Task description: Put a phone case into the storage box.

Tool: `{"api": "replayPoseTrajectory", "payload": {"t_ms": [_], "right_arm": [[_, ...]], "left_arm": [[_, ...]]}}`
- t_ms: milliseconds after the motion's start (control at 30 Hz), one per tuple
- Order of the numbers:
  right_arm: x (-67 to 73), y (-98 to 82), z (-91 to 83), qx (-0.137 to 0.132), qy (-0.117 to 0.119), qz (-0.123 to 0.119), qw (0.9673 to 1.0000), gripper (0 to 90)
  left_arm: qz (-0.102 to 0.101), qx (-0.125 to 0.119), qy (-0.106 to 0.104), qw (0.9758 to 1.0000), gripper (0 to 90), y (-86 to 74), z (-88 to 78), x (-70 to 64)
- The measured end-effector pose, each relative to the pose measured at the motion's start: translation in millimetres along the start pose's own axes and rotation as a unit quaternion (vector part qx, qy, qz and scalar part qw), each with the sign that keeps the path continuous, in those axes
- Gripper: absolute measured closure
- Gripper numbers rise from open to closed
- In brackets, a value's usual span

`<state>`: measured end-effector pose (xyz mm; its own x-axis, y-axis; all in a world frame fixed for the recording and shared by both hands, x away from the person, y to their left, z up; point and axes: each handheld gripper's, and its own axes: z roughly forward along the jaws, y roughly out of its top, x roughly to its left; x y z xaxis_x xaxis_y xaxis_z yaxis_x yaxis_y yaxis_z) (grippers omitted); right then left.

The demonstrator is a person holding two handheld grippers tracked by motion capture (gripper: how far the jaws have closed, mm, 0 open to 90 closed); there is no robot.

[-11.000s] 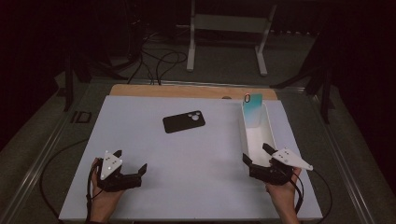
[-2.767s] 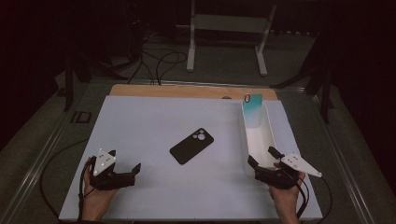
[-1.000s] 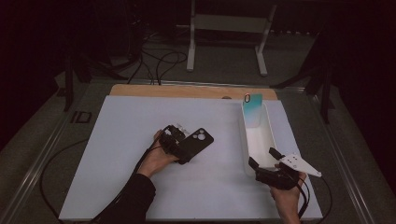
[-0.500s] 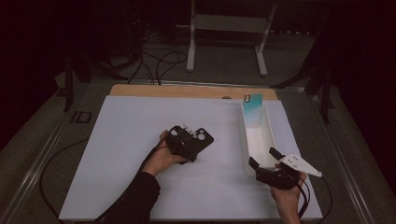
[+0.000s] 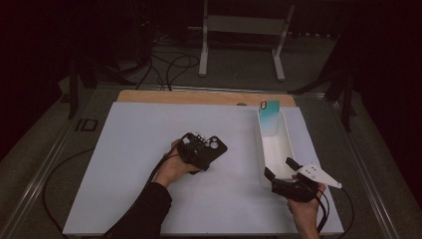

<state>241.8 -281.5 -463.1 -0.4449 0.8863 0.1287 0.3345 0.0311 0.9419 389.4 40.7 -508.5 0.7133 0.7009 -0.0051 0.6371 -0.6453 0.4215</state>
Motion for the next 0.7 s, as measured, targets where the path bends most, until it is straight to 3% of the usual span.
{"api": "replayPoseTrajectory", "payload": {"t_ms": [300, 433, 700], "right_arm": [[-0.8, 0.6, 0.1, 0.001, 0.002, 0.005, 1.0, 9.8], [-1.8, 0.9, -0.2, 0.001, 0.003, 0.006, 1.0, 9.8], [-3.9, 2.1, -0.2, 0.002, 0.003, 0.013, 0.9999, 9.8]], "left_arm": [[0.009, -0.005, 0.004, 0.9999, 14.6, -0.8, -1.7, -2.8], [0.021, -0.01, 0.017, 0.9996, 16.0, -1.1, -3.7, -6.2], [0.006, -0.037, 0.011, 0.9993, 16.6, -1.5, -10.8, -6.6]]}}
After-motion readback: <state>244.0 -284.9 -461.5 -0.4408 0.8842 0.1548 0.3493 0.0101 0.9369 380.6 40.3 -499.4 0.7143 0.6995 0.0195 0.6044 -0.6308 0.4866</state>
